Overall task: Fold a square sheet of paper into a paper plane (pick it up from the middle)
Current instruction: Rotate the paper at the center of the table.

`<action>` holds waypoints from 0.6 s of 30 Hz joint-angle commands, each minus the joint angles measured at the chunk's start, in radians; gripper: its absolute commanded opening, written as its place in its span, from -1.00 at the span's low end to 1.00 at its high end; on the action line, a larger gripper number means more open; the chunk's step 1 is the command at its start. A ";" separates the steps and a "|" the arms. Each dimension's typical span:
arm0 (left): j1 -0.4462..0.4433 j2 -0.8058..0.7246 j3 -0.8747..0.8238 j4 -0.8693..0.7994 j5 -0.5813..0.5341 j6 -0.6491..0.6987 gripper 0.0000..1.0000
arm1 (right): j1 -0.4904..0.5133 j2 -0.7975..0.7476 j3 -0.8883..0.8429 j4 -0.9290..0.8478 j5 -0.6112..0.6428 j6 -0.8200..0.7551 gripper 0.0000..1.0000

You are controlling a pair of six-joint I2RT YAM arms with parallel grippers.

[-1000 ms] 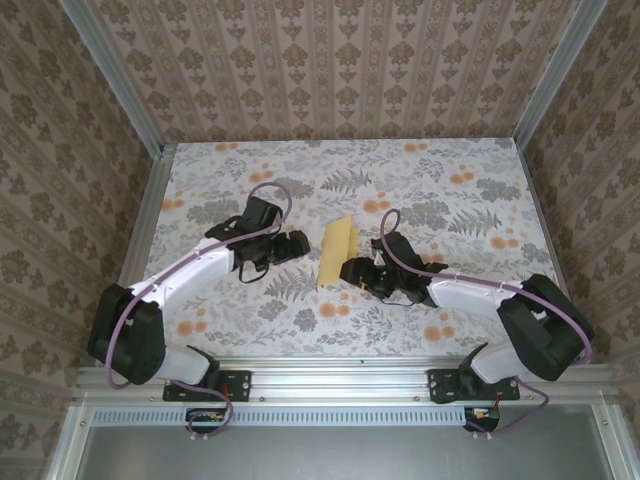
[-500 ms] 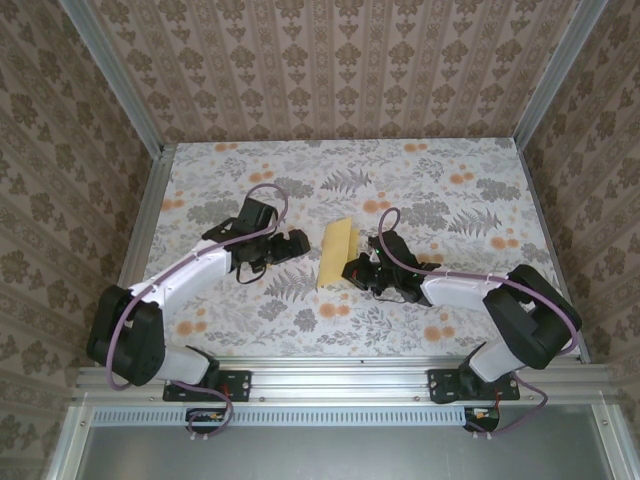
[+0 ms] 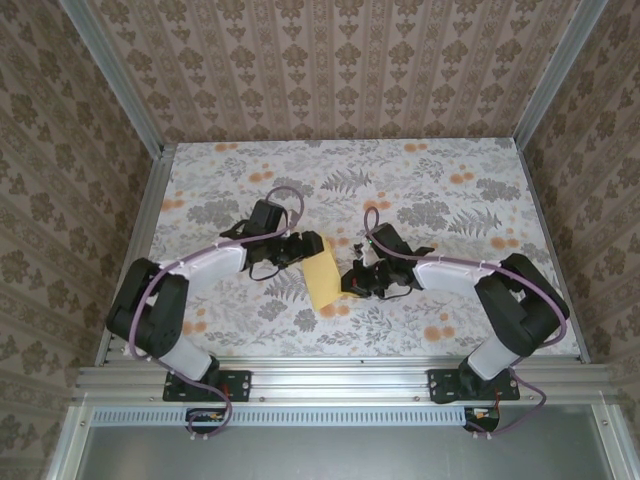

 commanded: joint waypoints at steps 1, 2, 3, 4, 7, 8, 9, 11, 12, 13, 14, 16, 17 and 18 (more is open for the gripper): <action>-0.003 0.022 -0.007 0.051 0.037 0.007 0.33 | -0.016 0.033 0.042 -0.068 -0.044 -0.066 -1.00; -0.004 0.030 -0.009 0.052 0.034 0.011 0.28 | -0.018 0.042 0.047 -0.070 -0.046 -0.074 -1.00; -0.004 0.037 -0.012 0.051 0.031 0.012 0.25 | -0.020 0.050 0.051 -0.074 -0.047 -0.078 -1.00; -0.003 0.043 -0.012 0.051 0.030 0.014 0.24 | -0.020 0.055 0.053 -0.074 -0.048 -0.079 -1.00; -0.003 0.062 -0.012 0.050 0.022 0.019 0.19 | -0.025 0.068 0.053 -0.075 -0.047 -0.080 -0.98; -0.003 0.072 -0.012 0.050 0.020 0.022 0.15 | -0.027 0.070 0.053 -0.073 -0.043 -0.079 -0.97; -0.004 0.080 -0.012 0.046 0.015 0.022 0.12 | -0.028 0.072 0.052 -0.074 -0.039 -0.076 -0.95; -0.005 0.092 -0.015 0.045 0.009 0.020 0.08 | -0.028 0.070 0.049 -0.065 -0.035 -0.069 -0.93; -0.005 0.098 -0.018 0.045 0.003 0.018 0.07 | -0.028 0.068 0.048 -0.060 -0.029 -0.061 -0.92; -0.006 0.101 -0.023 0.046 -0.002 0.015 0.05 | -0.028 0.065 0.045 -0.055 -0.027 -0.053 -0.89; -0.008 0.106 -0.028 0.049 -0.007 0.014 0.04 | -0.028 0.063 0.042 -0.046 -0.029 -0.045 -0.85; -0.010 0.113 -0.034 0.049 -0.019 0.013 0.02 | -0.028 0.052 0.028 -0.021 -0.028 -0.018 -0.75; -0.012 0.118 -0.034 0.047 -0.024 0.014 0.01 | -0.027 0.049 0.022 -0.008 -0.029 -0.008 -0.70; -0.014 0.124 -0.034 0.046 -0.029 0.013 -0.01 | -0.027 0.041 0.014 0.000 -0.029 0.005 -0.62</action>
